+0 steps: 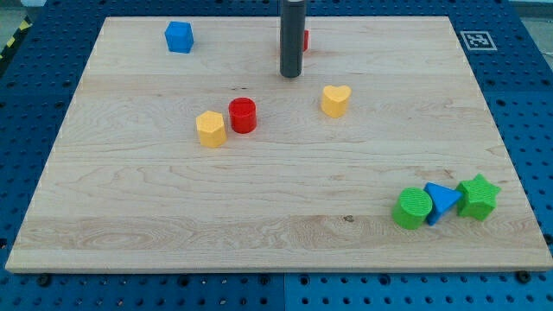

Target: Push the green star towards the top right of the board

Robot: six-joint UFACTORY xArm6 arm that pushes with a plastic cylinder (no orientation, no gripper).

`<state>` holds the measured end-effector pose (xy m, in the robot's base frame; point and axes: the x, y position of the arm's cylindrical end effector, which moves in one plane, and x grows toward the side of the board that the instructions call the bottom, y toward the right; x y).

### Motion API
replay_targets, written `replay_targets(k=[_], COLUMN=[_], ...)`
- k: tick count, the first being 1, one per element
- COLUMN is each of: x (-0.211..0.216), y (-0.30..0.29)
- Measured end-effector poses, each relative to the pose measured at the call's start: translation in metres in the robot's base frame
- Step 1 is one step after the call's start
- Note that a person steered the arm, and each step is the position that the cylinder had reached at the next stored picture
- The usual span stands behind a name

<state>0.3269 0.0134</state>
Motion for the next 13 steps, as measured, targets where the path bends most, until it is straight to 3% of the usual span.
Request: replay_targets(k=[4, 5, 6, 7, 9, 10, 11, 13], x=[0.002, 0.002, 0.002, 0.021, 0.114, 0.192, 0.273, 0.292], y=[0.0, -0.039, -0.115, -0.157, -0.213, -0.189, -0.097, -0.043])
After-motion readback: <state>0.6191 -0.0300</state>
